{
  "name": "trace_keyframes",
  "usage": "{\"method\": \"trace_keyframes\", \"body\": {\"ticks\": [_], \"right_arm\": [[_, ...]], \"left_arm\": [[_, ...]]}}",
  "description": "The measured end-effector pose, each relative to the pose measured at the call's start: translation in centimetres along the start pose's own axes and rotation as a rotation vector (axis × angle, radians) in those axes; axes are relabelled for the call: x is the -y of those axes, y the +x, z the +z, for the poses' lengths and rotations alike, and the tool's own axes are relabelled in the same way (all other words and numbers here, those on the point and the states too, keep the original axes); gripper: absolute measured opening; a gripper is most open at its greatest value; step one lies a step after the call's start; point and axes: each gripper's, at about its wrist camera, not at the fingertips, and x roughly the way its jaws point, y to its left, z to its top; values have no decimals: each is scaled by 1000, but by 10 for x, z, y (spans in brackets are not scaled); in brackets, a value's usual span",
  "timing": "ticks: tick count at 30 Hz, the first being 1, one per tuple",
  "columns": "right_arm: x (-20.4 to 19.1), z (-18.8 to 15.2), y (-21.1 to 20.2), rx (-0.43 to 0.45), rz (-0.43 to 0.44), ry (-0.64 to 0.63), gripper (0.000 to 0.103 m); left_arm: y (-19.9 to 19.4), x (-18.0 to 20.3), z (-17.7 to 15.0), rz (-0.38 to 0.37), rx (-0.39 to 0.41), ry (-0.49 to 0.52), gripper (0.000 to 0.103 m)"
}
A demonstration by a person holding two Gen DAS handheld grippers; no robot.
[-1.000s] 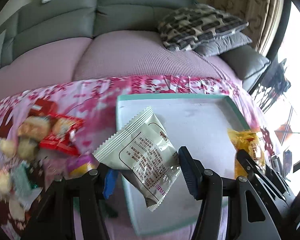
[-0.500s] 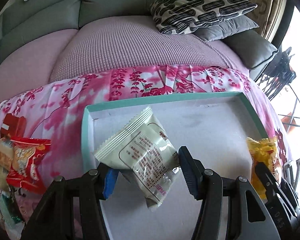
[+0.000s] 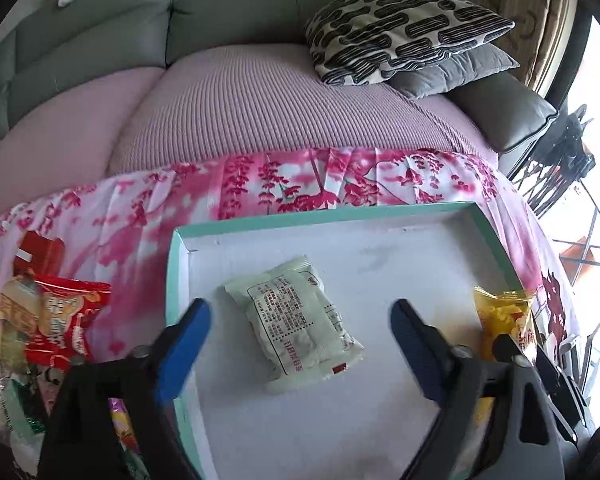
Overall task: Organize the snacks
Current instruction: 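Carry both packets over the teal tray and open both tools to drop them, then move both open tools back toward the snack pile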
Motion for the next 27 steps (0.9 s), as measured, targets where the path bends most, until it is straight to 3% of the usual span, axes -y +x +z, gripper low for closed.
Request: {"method": "trace_keyframes", "body": {"ticks": [2, 5, 6, 8, 12, 14, 27], "right_arm": [[-3, 1, -5, 3, -12, -21, 63], [-6, 1, -12, 1, -18, -37, 69], [-6, 1, -13, 0, -12, -40, 73], [-8, 1, -16, -4, -4, -50, 87], [-11, -2, -22, 0, 7, -71, 93], [-12, -3, -26, 2, 16, -67, 102], [-35, -25, -43, -46, 30, -115, 103]], "left_arm": [[-8, 1, -1, 18, 15, 5, 94], [-16, -4, -4, 34, 40, -23, 96], [-19, -6, -5, 41, 48, -38, 101], [-25, -12, -9, 63, 72, -55, 103], [-39, -21, -17, 125, 120, -72, 103], [-45, -26, -20, 146, 135, -82, 103], [-90, -67, -72, 205, 163, -159, 103]]}}
